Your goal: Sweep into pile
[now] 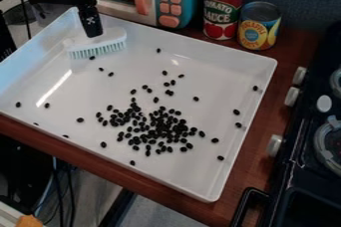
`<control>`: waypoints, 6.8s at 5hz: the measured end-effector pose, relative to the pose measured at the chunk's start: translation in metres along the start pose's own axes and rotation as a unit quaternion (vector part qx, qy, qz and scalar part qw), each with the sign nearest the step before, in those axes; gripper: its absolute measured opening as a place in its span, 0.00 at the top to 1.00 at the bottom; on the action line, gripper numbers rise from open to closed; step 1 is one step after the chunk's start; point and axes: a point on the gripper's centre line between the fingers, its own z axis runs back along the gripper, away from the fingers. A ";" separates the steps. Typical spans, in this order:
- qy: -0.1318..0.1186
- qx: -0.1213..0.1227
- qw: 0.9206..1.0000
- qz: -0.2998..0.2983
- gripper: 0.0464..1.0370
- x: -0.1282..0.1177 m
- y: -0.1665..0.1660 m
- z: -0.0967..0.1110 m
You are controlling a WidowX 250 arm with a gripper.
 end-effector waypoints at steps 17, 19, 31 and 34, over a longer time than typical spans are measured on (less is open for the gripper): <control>0.048 0.033 0.996 0.062 0.29 -0.033 0.177 -0.020; 0.055 0.041 0.994 0.080 0.29 -0.041 0.200 -0.019; 0.118 -0.121 0.971 0.170 0.29 0.094 0.044 0.015; 0.092 -0.103 0.973 0.186 0.29 0.117 0.073 -0.010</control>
